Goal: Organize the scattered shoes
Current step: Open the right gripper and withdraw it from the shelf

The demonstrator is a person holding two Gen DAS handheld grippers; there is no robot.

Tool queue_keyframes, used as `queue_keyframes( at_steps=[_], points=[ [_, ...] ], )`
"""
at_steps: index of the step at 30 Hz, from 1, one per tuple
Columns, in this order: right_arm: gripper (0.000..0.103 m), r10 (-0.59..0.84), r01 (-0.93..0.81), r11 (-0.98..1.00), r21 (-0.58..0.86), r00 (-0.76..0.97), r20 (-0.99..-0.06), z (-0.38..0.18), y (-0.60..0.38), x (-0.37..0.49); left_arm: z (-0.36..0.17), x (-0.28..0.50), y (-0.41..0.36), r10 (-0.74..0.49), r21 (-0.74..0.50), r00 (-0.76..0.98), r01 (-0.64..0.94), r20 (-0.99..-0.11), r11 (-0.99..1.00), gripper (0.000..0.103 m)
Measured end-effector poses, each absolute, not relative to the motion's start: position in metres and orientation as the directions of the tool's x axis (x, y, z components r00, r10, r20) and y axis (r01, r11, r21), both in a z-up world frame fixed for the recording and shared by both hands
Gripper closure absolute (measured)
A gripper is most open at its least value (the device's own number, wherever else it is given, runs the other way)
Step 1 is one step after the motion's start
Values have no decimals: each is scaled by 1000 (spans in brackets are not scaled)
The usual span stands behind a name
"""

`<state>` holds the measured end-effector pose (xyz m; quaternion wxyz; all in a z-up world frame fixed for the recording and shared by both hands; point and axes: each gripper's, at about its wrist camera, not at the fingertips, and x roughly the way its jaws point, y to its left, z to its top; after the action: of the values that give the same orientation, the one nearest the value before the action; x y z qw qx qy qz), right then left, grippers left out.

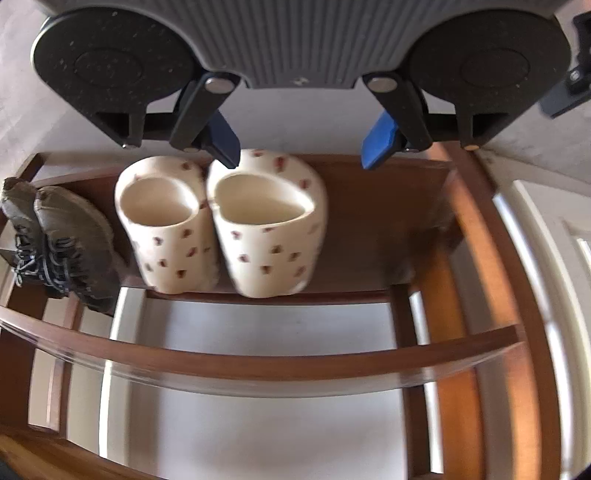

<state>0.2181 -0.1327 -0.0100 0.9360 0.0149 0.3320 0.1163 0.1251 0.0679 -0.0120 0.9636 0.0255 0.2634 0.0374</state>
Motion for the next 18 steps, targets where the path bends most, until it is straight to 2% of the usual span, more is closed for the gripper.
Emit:
queue_keyframes(
  at_steps=[18],
  points=[
    [27, 348, -376, 920, 111, 652, -673, -4, -45, 173, 18, 87, 124, 184, 87, 867, -162, -463, 983, 19]
  ],
)
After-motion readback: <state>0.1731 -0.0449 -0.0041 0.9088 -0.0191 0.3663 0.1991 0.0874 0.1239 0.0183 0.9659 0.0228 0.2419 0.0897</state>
